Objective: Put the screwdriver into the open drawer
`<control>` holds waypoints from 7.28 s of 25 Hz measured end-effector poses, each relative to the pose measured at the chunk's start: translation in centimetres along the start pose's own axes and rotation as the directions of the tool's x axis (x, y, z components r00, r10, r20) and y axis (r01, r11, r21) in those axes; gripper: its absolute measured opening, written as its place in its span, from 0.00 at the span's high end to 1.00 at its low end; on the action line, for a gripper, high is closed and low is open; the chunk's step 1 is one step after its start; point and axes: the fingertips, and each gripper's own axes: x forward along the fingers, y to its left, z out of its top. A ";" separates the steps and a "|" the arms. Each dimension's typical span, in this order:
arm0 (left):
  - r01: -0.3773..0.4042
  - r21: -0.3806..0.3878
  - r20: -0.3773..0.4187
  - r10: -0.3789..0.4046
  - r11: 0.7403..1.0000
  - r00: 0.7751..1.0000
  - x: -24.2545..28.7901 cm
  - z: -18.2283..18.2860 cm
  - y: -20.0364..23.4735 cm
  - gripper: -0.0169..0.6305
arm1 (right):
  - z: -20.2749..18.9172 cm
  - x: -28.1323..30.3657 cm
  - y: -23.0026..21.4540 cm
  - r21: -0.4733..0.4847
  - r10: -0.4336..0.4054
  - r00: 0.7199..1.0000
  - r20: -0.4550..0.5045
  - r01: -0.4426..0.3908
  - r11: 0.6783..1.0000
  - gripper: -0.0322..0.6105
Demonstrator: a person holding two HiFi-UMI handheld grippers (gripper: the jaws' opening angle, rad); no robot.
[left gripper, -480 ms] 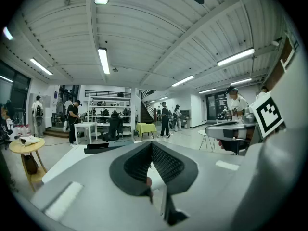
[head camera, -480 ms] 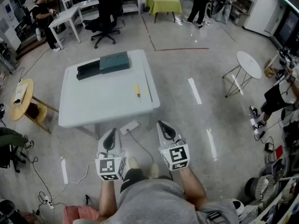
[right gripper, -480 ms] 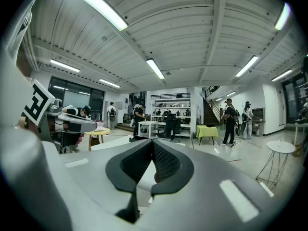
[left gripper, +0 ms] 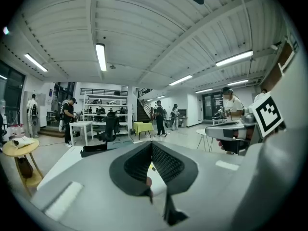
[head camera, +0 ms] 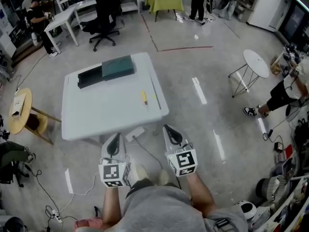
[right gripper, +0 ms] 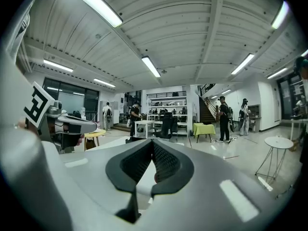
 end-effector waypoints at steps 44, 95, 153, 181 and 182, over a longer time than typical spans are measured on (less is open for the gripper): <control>0.065 -0.106 -0.176 -0.083 0.992 0.981 20.9 -6.7 13.0 0.95 | -6.7 24.1 -4.8 0.006 -0.051 0.962 -0.269 0.054 0.999 0.95; 0.006 -0.181 -0.406 -0.080 0.983 0.910 30.8 -16.3 13.5 0.96 | -25.1 33.5 -7.4 0.193 0.170 0.663 -0.729 -0.039 0.980 0.80; -0.275 -0.084 -0.154 0.260 0.958 0.953 20.9 -3.5 21.6 0.96 | -3.2 35.3 0.5 0.090 0.320 0.897 -0.305 -0.308 0.947 0.83; -0.446 -0.082 -0.058 0.442 0.891 0.895 16.0 0.9 29.6 0.96 | 3.2 39.5 9.2 0.015 0.478 0.857 -0.190 -0.485 0.875 0.83; -0.447 -0.084 -0.059 0.444 0.890 0.894 16.1 0.8 29.8 0.96 | 3.2 39.7 9.4 0.014 0.480 0.855 -0.194 -0.487 0.873 0.83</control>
